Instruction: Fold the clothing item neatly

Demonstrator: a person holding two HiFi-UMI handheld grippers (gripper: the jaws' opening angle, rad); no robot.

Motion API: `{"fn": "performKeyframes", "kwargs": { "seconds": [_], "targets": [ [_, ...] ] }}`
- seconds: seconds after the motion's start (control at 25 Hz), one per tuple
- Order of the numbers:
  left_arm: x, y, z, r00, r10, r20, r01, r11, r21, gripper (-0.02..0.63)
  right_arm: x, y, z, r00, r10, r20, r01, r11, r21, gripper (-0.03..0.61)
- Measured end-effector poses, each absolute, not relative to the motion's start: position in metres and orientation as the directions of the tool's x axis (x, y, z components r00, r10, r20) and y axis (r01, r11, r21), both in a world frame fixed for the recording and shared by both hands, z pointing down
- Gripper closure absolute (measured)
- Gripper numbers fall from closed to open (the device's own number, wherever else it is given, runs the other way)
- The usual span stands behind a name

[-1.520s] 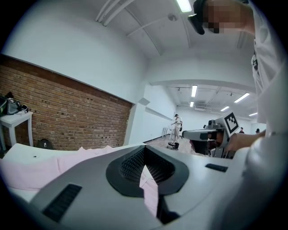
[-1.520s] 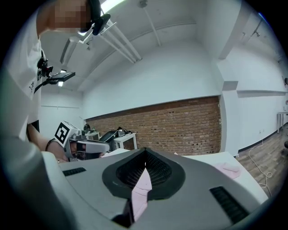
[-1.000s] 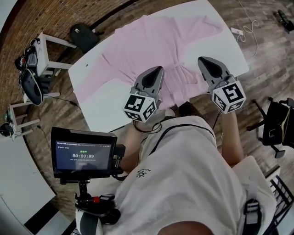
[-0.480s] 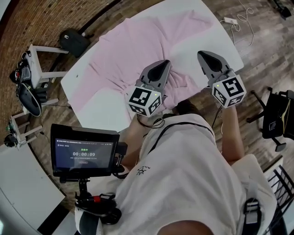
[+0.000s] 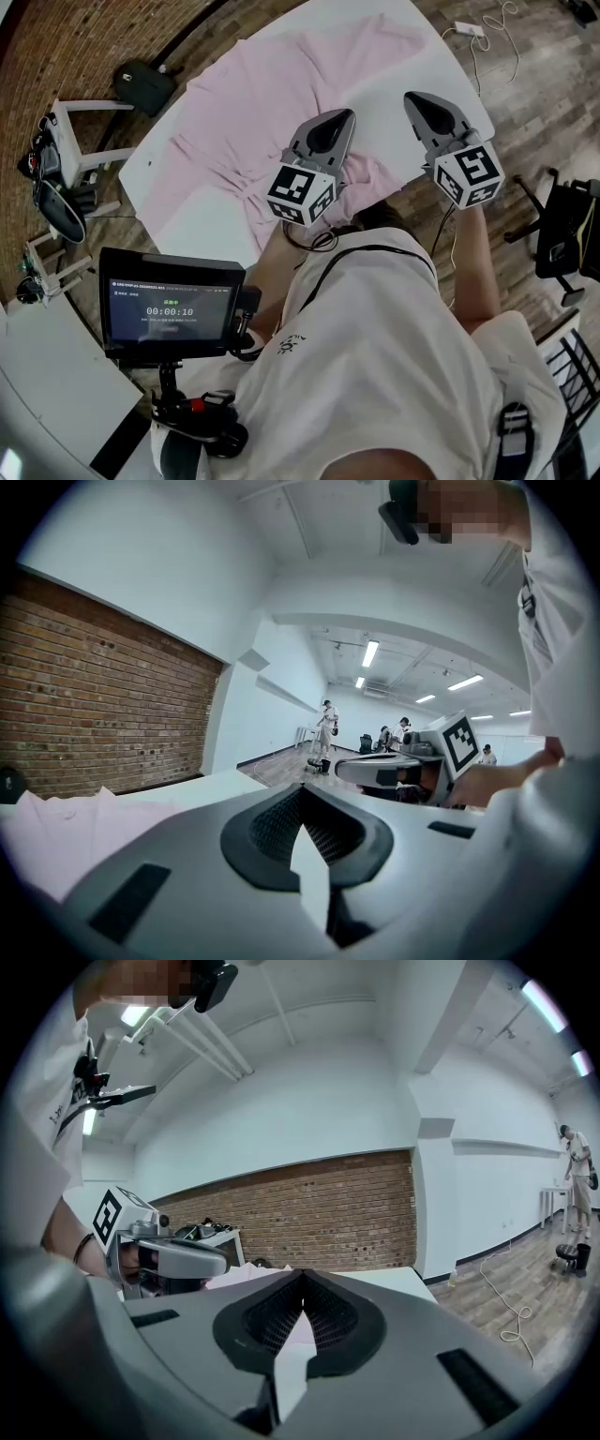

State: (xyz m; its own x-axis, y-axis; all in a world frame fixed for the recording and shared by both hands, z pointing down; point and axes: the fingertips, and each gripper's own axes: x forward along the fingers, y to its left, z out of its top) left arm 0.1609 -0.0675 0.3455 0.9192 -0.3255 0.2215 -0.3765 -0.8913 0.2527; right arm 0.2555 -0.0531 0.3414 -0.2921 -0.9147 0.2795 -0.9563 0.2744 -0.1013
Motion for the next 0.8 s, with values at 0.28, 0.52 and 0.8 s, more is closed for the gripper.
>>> {"fn": "performKeyframes", "kwargs": {
  "seconds": [0.28,0.52,0.8],
  "targets": [
    [0.164,-0.065,0.352,0.921,-0.308,0.236,-0.366,-0.893,0.262,0.611,0.255,-0.055,0.348,-0.285,-0.916,0.284,-0.958,0.263,-0.112,0.575],
    [0.198,-0.078,0.371,0.916,-0.296,0.27,-0.367,-0.889,0.274,0.611,0.29,-0.072,0.364,-0.282,-0.918,0.28,-0.957,0.246,-0.157,0.575],
    [0.233,-0.085,0.382,0.915,-0.277,0.292,-0.36,-0.888,0.285,0.611,0.329,-0.098,0.39,-0.262,-0.913,0.312,-0.963,0.227,-0.144,0.575]
  ]
}}
